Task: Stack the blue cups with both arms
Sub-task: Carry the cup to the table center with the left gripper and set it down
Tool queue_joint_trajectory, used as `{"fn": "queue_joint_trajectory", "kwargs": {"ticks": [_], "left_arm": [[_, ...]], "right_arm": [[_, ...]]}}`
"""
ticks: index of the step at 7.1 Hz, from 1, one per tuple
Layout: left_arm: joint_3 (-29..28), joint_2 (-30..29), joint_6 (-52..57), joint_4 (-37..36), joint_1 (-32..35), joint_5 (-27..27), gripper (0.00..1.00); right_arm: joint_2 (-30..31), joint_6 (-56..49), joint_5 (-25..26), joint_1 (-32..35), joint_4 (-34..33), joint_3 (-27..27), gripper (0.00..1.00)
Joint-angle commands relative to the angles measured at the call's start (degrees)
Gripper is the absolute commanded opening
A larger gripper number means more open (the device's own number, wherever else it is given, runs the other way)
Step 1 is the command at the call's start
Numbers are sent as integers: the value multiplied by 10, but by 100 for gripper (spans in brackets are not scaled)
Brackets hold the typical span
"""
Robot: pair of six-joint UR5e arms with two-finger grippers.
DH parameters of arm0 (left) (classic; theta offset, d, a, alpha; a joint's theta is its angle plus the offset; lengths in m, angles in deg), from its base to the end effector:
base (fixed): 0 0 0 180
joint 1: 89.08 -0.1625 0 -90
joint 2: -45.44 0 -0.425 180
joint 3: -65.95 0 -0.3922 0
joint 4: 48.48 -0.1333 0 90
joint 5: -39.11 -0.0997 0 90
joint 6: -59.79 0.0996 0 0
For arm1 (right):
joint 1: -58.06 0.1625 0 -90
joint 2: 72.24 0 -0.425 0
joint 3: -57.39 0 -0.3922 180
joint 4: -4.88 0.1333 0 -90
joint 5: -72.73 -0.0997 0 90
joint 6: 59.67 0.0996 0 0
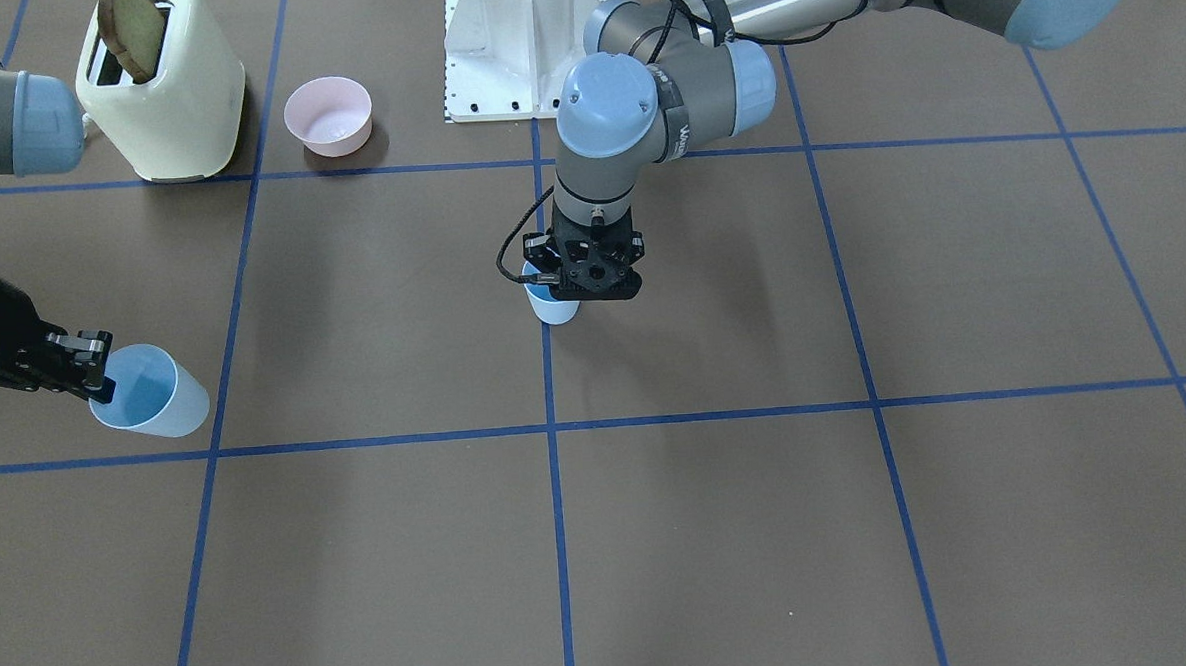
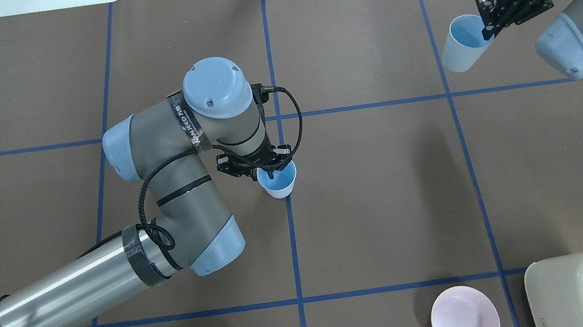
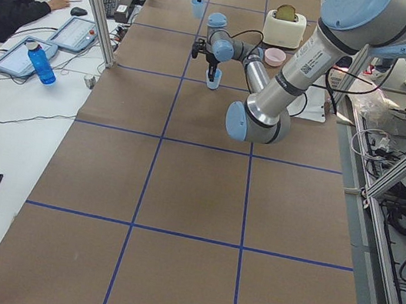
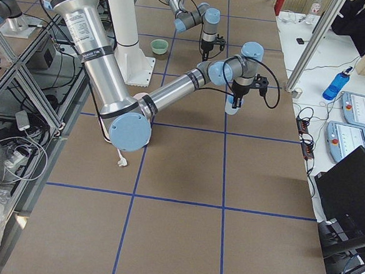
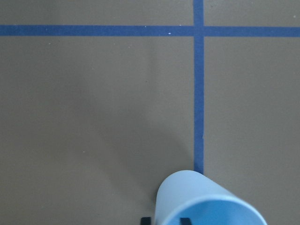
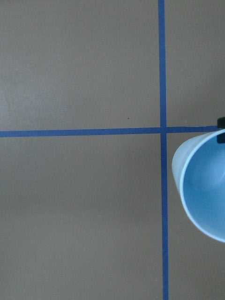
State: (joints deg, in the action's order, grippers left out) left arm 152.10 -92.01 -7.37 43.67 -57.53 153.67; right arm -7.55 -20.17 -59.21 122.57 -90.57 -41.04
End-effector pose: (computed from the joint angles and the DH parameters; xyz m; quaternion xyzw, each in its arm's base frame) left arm 0.5753 -0.4611 0.1712 -0.0007 0.4274 0.0141 0.9040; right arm -0.2112 -0.5981 0.3469 0.0060 -0.4153 0.0236 0.9094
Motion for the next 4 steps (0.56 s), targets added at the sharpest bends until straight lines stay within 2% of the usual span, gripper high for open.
{"fn": "queue_joint_trajectory", "kwargs": {"ticks": [1,3,4], "left_arm": [[33,9,0,-3,2,3,94],[127,65,33,-24,38,18,97],[184,104,83,-55,83,58,97]], "right_arm": [[-11,5,-2,0,-1,0,0],[-39,90,-1,-25,2,-6,0],[-44,130,4,-49,4,-17,0]]}}
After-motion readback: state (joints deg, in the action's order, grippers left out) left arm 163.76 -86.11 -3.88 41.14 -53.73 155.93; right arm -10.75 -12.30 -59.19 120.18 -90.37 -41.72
